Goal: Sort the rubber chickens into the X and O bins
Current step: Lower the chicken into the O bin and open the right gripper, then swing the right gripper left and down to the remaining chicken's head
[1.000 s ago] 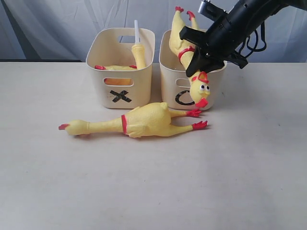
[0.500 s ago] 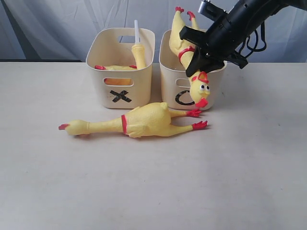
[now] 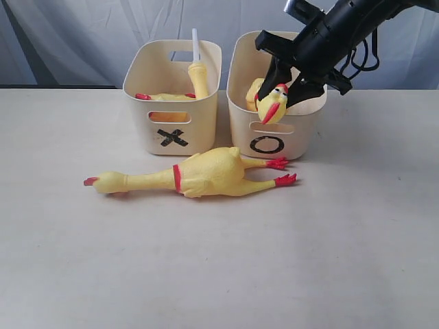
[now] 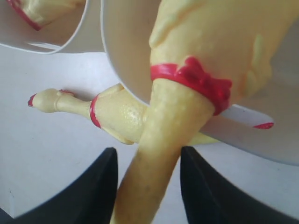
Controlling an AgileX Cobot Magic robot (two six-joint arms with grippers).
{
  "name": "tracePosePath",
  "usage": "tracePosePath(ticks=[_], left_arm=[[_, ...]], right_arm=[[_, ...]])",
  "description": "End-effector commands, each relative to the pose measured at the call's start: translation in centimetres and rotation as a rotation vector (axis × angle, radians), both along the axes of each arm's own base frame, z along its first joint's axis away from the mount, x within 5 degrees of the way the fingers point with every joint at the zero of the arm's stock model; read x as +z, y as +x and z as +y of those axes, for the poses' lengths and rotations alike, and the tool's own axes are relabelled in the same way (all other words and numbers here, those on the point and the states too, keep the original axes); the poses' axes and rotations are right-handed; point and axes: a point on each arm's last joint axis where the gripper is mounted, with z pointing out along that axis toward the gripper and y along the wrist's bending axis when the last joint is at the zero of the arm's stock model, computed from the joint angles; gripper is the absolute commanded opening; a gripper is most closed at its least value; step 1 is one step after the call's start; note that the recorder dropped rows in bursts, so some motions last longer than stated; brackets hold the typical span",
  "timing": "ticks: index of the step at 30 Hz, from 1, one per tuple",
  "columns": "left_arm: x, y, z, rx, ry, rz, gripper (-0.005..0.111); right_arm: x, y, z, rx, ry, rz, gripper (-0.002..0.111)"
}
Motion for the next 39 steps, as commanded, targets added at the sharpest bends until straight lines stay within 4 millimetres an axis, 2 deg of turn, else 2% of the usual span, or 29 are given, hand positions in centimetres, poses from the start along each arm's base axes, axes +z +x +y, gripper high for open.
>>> tracePosePath(ticks=[1, 10, 17, 25, 34, 39], left_arm=[[0.0, -0.1, 0.0, -0.001, -0.012, -0.002, 0.000], [0.0, -0.1, 0.0, -0.001, -0.012, -0.002, 0.000], [0.0, -0.1, 0.0, 0.000, -0.010, -0.002, 0.000], [0.0, -0.1, 0.0, 0.000, -0.010, -0.002, 0.000], [0.0, -0.1, 0.0, 0.000, -0.010, -0.002, 0.000], [0.0, -0.1, 0.0, 0.000, -0.010, -0.002, 0.000]], right_arm=[[0.3, 0.0, 0.0, 0.004, 0.003, -0.008, 0.042], [0.4, 0.0, 0.2, 0.000, 0.027, -0.003, 0.043], [0.7, -0.1, 0.2, 0.000, 0.028, -0.008, 0.068], [1.7, -0.3, 0.1, 0.000, 0.034, -0.034, 0.068], [5.3, 0.1, 0.2, 0.000, 0.060, -0.152, 0.068], [6.5, -0.3, -0.1, -0.002, 0.036, -0.186, 0.068]])
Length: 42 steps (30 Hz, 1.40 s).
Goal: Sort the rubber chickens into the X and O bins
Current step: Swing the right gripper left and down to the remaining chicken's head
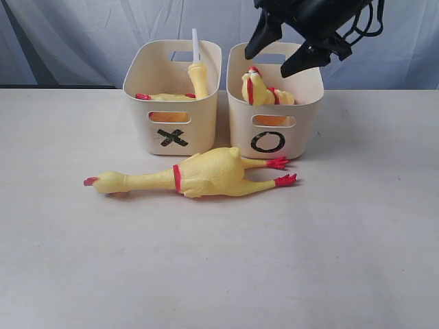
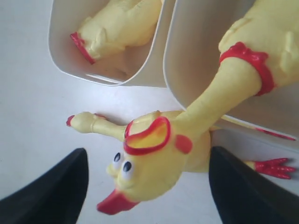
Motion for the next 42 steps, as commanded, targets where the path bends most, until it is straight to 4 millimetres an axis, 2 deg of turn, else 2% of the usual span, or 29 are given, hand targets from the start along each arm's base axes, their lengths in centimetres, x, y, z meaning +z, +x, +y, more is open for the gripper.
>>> tracePosePath(ticks=[1, 7, 9, 13, 14, 15, 17, 20, 22, 25, 31, 35, 42], left_arm=[[0.0, -0.1, 0.0, -0.001, -0.011, -0.002, 0.000], [0.0, -0.1, 0.0, -0.001, -0.011, -0.002, 0.000], [0.0, -0.1, 0.0, -0.001, -0.011, -0.002, 0.000], [0.0, -0.1, 0.0, -0.001, -0.011, -0.002, 0.000], [0.0, -0.1, 0.0, -0.001, -0.011, -0.002, 0.000], [0.0, -0.1, 0.0, -0.001, -0.011, -0.002, 0.000], [0.0, -0.1, 0.0, -0.001, -0.011, -0.002, 0.000], [-0.1, -0.1, 0.1, 0.006, -0.012, 0.001, 0.000], [-0.1, -0.1, 0.1, 0.006, -0.012, 0.001, 0.000], [-0.1, -0.1, 0.1, 0.006, -0.012, 0.001, 0.000], [-0.1, -0.1, 0.1, 0.006, -0.009, 0.001, 0.000], [-0.1, -0.1, 0.1, 0.006, -0.009, 0.001, 0.000], [-0.1, -0.1, 0.1, 0.006, -0.009, 0.001, 0.000]], right_arm=[[1.7, -0.6, -0.5, 0.000, -0.027, -0.048, 0.068], [3.4, -1.5, -0.9, -0.003, -0.050, -0.097, 0.065], [4.4, -2.0, -1.7, -0.014, -0.125, -0.142, 0.056], [6.6, -3.3, -3.0, -0.043, -0.232, -0.224, 0.025], [7.3, -3.8, -3.3, -0.047, -0.249, -0.243, 0.009], [7.5, -4.1, -3.4, -0.049, -0.258, -0.250, 0.000], [7.8, -5.4, -4.1, -0.053, -0.302, -0.253, -0.001], [6.7, -7.1, -4.5, -0.038, -0.321, -0.203, -0.001], [5.9, -8.4, -4.2, 0.032, -0.285, -0.183, -0.001], [5.3, -10.6, -2.6, 0.194, -0.161, -0.196, -0.001], [4.8, -13.2, 1.8, 0.470, -0.208, -0.285, -0.001], [4.6, -15.4, 6.0, 0.691, -0.253, -0.414, -0.001], [3.3, -16.5, 11.8, 0.842, -0.302, -0.661, -0.001]])
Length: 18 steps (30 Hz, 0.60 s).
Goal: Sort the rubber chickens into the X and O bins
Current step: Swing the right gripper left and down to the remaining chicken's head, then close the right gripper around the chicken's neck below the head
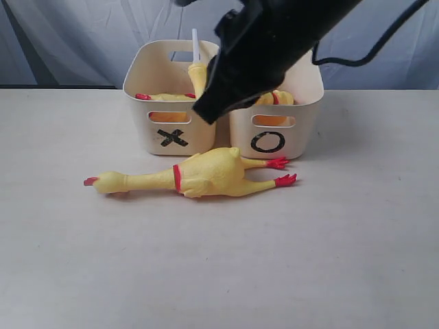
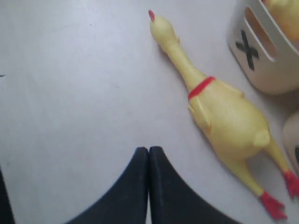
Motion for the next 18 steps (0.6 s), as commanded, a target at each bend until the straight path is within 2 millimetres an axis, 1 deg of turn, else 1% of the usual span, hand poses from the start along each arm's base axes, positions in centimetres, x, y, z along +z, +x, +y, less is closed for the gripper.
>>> tracePosePath(ticks=[1, 6, 10, 15, 18], left_arm=[[-0.1, -0.1, 0.1, 0.006, -0.009, 0.001, 0.000], [-0.1, -0.1, 0.1, 0.007, -0.007, 0.000, 0.000], [-0.1, -0.1, 0.1, 0.007, -0.007, 0.000, 0.000], [-0.1, -0.1, 0.1, 0.005, -0.007, -0.001, 0.000], [-0.1, -0.1, 0.1, 0.005, -0.007, -0.001, 0.000]], right_arm=[[-1.6, 0.0, 3.2, 0.083, -0.008, -0.119, -0.001], [-4.8, 0.2, 6.6, 0.210, -0.068, -0.232, -0.001], [-7.3, 1.1, 8.8, 0.242, -0.101, -0.350, -0.001], [-10.2, 2.4, 11.0, 0.225, -0.064, -0.423, -0.001], [-12.1, 3.2, 11.6, 0.237, -0.085, -0.456, -0.001]])
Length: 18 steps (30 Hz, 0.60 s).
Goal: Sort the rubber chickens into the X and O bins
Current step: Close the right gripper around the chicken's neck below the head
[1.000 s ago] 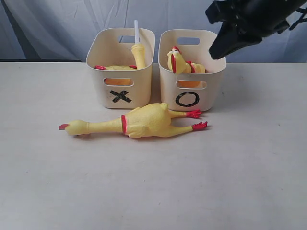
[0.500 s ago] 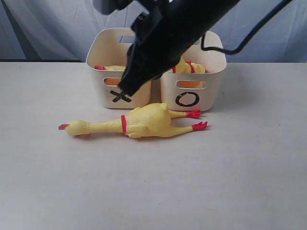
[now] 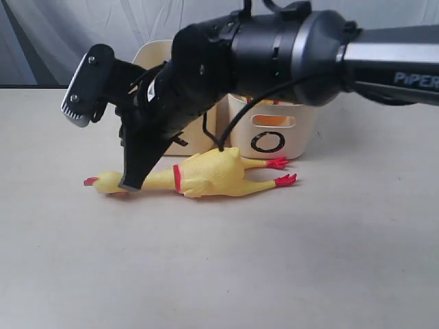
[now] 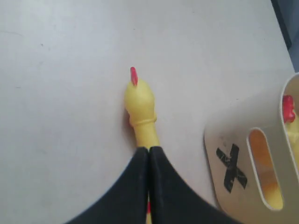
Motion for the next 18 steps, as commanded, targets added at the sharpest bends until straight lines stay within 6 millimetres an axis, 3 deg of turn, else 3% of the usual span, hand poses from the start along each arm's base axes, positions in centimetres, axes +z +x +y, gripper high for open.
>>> tracePosePath(ticks=[1, 5, 9, 11, 18], left_arm=[[-0.1, -0.1, 0.1, 0.004, -0.011, 0.001, 0.000], [-0.1, -0.1, 0.1, 0.004, -0.011, 0.001, 0.000], [-0.1, -0.1, 0.1, 0.004, -0.011, 0.001, 0.000], [-0.1, -0.1, 0.1, 0.004, -0.011, 0.001, 0.000], [-0.1, -0.1, 0.1, 0.004, -0.011, 0.001, 0.000]], right_arm=[[-2.8, 1.1, 1.0, 0.031, -0.035, -0.080, -0.001], [-5.5, 1.7, 1.3, 0.071, -0.120, -0.108, 0.013], [-7.5, 2.2, 1.8, 0.076, -0.123, -0.116, 0.043], [-7.9, 2.4, 2.0, 0.074, -0.104, -0.132, 0.052], [-10.0, 2.9, 2.5, 0.086, -0.105, -0.160, 0.053]])
